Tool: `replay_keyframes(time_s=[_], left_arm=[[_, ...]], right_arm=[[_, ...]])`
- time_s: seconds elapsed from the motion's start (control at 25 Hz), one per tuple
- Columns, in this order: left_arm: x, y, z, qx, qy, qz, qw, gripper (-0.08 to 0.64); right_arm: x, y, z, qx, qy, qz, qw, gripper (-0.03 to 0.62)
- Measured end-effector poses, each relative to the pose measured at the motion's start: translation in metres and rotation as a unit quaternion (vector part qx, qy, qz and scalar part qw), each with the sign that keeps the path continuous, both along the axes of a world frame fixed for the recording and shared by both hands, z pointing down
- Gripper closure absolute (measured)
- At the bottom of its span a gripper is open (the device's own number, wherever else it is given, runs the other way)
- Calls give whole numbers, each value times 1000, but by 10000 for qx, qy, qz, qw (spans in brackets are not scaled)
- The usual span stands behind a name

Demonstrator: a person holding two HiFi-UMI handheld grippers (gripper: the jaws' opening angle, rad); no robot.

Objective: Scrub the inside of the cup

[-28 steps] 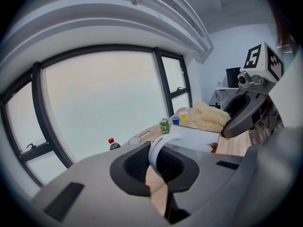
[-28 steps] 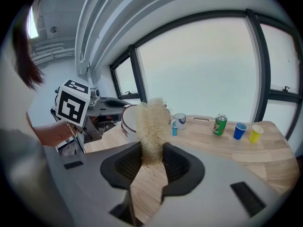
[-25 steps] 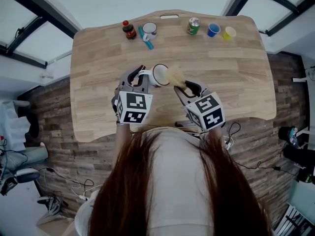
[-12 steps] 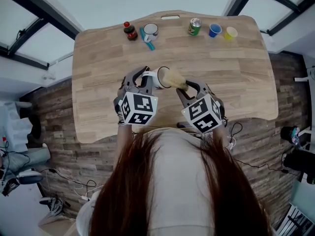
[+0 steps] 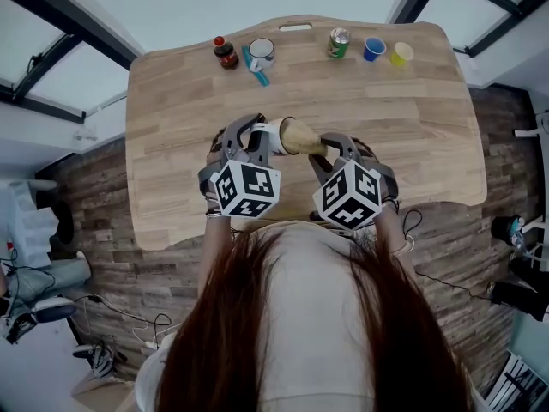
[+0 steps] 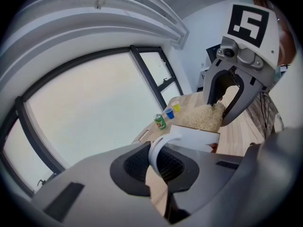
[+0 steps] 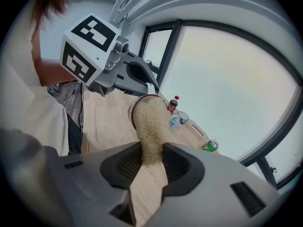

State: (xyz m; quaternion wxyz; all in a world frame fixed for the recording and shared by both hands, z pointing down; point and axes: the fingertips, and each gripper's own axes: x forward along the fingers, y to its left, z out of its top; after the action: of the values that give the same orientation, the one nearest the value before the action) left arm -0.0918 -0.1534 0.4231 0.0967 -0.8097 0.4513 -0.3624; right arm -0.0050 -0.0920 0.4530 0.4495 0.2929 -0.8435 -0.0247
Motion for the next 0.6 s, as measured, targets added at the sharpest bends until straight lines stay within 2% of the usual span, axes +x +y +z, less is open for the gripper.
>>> replay_keyframes(time_s=[0.28, 0.6], left_arm=[[5, 2, 1, 70, -291, 159, 9994, 535], [10, 1, -2, 224, -610, 380, 9972, 535]], right_arm=[[-3, 2, 6, 39, 512, -391, 9979, 465], [-6, 2, 10, -81, 735, -605, 9954, 465]])
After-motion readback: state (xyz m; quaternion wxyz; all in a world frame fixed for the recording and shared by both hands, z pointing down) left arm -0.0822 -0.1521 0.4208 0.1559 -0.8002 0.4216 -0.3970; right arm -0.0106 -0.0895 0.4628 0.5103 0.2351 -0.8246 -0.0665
